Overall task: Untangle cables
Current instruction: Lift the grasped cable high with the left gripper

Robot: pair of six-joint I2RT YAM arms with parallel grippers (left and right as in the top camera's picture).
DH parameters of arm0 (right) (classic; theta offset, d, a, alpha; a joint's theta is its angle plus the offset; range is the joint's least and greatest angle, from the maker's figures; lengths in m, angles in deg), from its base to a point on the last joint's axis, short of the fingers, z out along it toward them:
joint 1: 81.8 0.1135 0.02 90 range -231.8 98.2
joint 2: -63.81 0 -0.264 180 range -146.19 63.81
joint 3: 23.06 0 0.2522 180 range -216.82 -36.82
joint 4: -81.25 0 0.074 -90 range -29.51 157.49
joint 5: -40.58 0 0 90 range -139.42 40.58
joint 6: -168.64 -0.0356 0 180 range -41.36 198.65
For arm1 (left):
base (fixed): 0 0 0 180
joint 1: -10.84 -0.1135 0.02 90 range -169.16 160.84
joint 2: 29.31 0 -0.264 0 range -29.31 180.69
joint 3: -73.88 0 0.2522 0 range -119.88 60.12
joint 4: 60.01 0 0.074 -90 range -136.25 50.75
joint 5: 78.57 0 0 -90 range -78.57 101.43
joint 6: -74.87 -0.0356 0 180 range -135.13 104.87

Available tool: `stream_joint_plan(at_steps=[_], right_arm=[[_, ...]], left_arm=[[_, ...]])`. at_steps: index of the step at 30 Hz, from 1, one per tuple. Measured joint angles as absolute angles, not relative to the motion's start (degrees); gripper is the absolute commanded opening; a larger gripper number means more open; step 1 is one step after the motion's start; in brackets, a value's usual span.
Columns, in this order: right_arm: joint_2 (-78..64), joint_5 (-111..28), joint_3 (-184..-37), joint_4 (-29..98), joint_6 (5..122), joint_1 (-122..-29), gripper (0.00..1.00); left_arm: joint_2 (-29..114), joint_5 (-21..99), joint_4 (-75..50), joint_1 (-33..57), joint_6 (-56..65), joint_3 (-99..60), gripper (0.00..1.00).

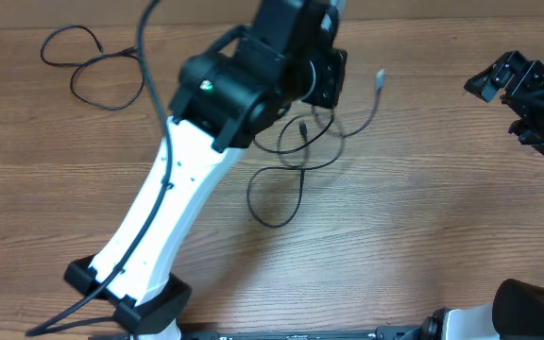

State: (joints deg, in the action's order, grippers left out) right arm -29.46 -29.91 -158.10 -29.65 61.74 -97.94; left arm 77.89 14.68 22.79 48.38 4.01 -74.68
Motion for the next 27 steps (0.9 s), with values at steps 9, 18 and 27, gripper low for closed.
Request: stream_joint_plan(at_steps=[9,18,27], right_arm=[[-29.5,-29.9,-158.1,-29.7,61.7,-97.9,1.00],[-29.5,-29.9,-158.1,-29.7,61.8,-97.9,1.00],[-29.5,-29.9,-158.1,-29.7,61.8,-97.9,1.00]], left_arm=[[79.8,25.8,14.0,47.1,4.1,-81.4,0.04],[72.5,19.7,13.8,47.1,10.5,-91.3,0.04],[74.6,7.3,22.2,48.1,9.1,-91.3,0.04]])
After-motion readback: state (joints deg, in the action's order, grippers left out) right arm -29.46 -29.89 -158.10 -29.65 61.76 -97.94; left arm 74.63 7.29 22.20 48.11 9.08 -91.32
